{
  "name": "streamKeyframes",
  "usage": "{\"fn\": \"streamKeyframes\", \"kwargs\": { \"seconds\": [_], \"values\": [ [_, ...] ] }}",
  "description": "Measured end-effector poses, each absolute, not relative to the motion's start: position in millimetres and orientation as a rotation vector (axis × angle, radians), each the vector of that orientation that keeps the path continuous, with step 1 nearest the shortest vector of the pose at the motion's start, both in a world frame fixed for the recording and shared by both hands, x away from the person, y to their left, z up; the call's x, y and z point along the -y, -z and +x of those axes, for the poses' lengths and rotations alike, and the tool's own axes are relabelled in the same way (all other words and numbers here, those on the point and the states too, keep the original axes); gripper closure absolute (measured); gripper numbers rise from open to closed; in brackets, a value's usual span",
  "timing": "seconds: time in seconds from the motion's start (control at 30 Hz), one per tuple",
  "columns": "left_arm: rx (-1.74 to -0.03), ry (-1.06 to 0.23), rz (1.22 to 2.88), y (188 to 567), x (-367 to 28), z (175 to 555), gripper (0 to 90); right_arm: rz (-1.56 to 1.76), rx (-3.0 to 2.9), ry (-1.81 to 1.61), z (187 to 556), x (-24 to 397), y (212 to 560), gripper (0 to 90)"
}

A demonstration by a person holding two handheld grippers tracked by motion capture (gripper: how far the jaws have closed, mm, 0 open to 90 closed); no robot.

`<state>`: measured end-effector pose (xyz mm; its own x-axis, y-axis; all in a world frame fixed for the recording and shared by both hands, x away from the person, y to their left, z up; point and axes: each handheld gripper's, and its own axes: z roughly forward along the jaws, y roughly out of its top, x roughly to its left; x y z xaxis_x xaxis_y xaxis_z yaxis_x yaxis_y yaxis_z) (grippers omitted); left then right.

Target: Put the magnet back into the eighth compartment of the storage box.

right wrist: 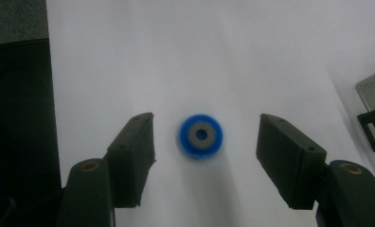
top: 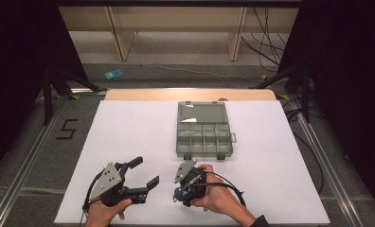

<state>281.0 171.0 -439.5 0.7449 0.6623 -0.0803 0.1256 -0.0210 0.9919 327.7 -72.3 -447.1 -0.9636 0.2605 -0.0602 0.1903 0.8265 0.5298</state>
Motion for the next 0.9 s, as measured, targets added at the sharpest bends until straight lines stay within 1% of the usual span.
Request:
{"fn": "streamKeyframes", "kwargs": {
  "seconds": [0.37, 0.77, 0.83, 0.9],
  "values": [
    [-0.670, -0.488, 1.565, 438.7, -171.7, 280.2, 16.0, 0.307, -2.946, -0.681, 334.0, 60.3, 453.3, 43.8],
    [-0.667, -0.490, 1.569, 438.7, -171.8, 280.3, 16.0, 0.289, -2.973, -0.623, 340.5, 55.9, 460.8, 48.6],
    [-0.664, -0.492, 1.569, 438.6, -171.8, 280.4, 16.0, 0.290, -2.985, -0.612, 340.3, 53.9, 462.5, 51.2],
    [-0.664, -0.493, 1.570, 438.6, -171.9, 280.4, 16.0, 0.279, -2.986, -0.613, 341.0, 53.4, 462.8, 51.5]
  ]
}}
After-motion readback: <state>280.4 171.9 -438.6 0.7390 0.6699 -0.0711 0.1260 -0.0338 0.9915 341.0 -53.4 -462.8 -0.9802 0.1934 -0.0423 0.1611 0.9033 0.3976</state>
